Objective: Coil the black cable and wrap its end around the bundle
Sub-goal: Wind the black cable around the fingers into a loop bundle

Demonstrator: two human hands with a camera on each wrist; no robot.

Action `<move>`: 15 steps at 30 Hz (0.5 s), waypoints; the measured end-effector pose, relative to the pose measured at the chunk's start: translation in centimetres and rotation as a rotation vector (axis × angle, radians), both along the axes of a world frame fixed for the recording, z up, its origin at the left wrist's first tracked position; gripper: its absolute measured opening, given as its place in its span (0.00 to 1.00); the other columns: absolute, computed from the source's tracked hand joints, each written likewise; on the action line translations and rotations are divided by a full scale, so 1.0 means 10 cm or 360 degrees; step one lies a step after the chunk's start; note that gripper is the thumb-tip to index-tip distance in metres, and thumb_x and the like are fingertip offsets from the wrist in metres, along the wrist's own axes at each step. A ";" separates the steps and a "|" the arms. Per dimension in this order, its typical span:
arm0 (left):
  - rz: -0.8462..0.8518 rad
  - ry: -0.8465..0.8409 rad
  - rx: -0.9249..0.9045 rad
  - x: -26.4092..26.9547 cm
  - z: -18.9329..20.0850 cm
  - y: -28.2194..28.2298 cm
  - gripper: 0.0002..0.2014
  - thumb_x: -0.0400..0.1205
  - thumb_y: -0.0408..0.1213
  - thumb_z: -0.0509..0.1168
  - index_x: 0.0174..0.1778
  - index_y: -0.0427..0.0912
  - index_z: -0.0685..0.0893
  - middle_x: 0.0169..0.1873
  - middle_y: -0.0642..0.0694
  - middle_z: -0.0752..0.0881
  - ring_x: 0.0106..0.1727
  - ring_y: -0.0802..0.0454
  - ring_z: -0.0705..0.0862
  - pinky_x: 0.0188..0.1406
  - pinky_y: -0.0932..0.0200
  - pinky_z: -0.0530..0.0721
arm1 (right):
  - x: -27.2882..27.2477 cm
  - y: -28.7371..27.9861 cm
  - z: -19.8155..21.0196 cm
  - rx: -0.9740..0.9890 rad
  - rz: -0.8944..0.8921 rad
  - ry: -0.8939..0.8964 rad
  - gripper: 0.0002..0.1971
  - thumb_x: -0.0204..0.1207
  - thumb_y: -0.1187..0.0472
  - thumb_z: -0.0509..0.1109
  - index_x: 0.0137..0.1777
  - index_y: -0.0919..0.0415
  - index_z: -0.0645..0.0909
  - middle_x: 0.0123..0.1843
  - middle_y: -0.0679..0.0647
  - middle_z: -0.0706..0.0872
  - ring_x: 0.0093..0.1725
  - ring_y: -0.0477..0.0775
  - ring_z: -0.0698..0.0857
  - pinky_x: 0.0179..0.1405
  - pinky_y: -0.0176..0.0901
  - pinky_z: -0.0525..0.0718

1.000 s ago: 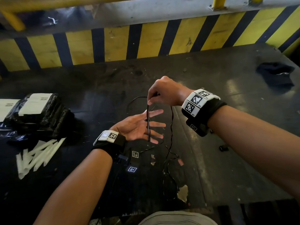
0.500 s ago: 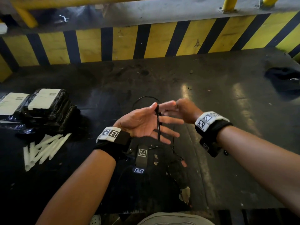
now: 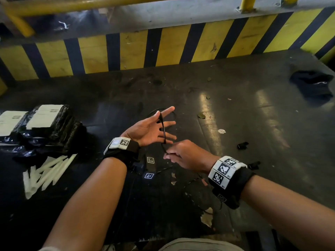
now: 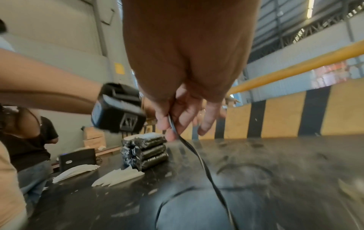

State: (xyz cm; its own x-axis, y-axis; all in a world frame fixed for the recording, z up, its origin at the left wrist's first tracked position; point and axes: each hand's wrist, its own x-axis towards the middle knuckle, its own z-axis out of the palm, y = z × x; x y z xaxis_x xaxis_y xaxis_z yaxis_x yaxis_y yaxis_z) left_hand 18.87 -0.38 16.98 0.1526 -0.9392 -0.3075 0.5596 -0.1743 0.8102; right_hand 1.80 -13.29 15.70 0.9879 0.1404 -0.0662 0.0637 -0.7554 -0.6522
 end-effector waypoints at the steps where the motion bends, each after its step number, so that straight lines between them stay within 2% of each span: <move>1: -0.0008 -0.0011 0.0059 0.00 -0.03 0.02 0.33 0.78 0.60 0.72 0.80 0.67 0.74 0.85 0.38 0.62 0.78 0.19 0.71 0.73 0.29 0.77 | 0.01 -0.01 0.07 -0.0065 0.0000 -0.0006 0.11 0.87 0.55 0.65 0.52 0.55 0.90 0.46 0.48 0.88 0.47 0.49 0.88 0.56 0.55 0.88; 2: -0.0019 -0.0018 0.0114 0.01 -0.07 0.04 0.33 0.77 0.60 0.73 0.80 0.67 0.74 0.84 0.38 0.62 0.77 0.20 0.73 0.72 0.29 0.78 | 0.01 -0.02 0.17 -0.0158 0.0005 -0.0006 0.12 0.87 0.55 0.65 0.51 0.56 0.89 0.47 0.50 0.88 0.48 0.51 0.88 0.56 0.57 0.88; 4: -0.0045 -0.0037 0.0181 0.02 -0.16 0.10 0.35 0.78 0.59 0.73 0.82 0.63 0.73 0.84 0.35 0.65 0.78 0.22 0.71 0.73 0.27 0.75 | 0.07 -0.07 0.40 -0.0382 0.0021 -0.0002 0.12 0.87 0.55 0.64 0.50 0.58 0.89 0.49 0.53 0.88 0.48 0.54 0.89 0.54 0.56 0.89; 6: -0.0052 -0.0065 0.0212 0.00 -0.22 0.14 0.34 0.79 0.57 0.72 0.83 0.56 0.73 0.82 0.32 0.70 0.77 0.19 0.68 0.73 0.25 0.73 | 0.16 -0.12 0.63 -0.0520 0.0009 -0.0042 0.13 0.87 0.56 0.64 0.47 0.58 0.88 0.48 0.54 0.88 0.45 0.54 0.89 0.50 0.55 0.91; 8: -0.0050 -0.0040 0.0238 -0.03 -0.27 0.14 0.36 0.77 0.55 0.75 0.82 0.51 0.75 0.82 0.33 0.72 0.75 0.18 0.70 0.72 0.24 0.74 | 0.27 -0.16 0.79 -0.0635 -0.0012 -0.0089 0.14 0.87 0.58 0.63 0.44 0.59 0.87 0.47 0.55 0.89 0.43 0.56 0.90 0.47 0.56 0.92; 11: -0.0083 -0.0009 0.0251 -0.07 -0.30 0.11 0.40 0.76 0.54 0.77 0.84 0.53 0.70 0.84 0.35 0.70 0.76 0.17 0.73 0.72 0.22 0.74 | 0.43 -0.19 0.89 -0.0698 -0.0018 -0.0106 0.10 0.83 0.60 0.67 0.45 0.58 0.90 0.47 0.57 0.90 0.44 0.60 0.91 0.46 0.58 0.92; 15: -0.0193 -0.0033 0.0237 -0.08 -0.30 0.16 0.33 0.80 0.56 0.71 0.83 0.59 0.73 0.85 0.38 0.65 0.79 0.17 0.68 0.77 0.22 0.69 | 0.53 -0.27 1.00 -0.0704 -0.0030 -0.0106 0.09 0.80 0.64 0.69 0.46 0.55 0.92 0.48 0.54 0.90 0.46 0.59 0.91 0.48 0.56 0.92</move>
State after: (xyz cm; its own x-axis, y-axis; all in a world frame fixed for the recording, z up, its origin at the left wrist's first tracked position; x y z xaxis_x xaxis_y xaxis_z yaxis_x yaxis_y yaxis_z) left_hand 18.07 1.22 13.96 0.0489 -0.8954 -0.4426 0.5104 -0.3584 0.7816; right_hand 7.11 -16.01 25.68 0.9942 0.0946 -0.0519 0.0779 -0.9622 -0.2608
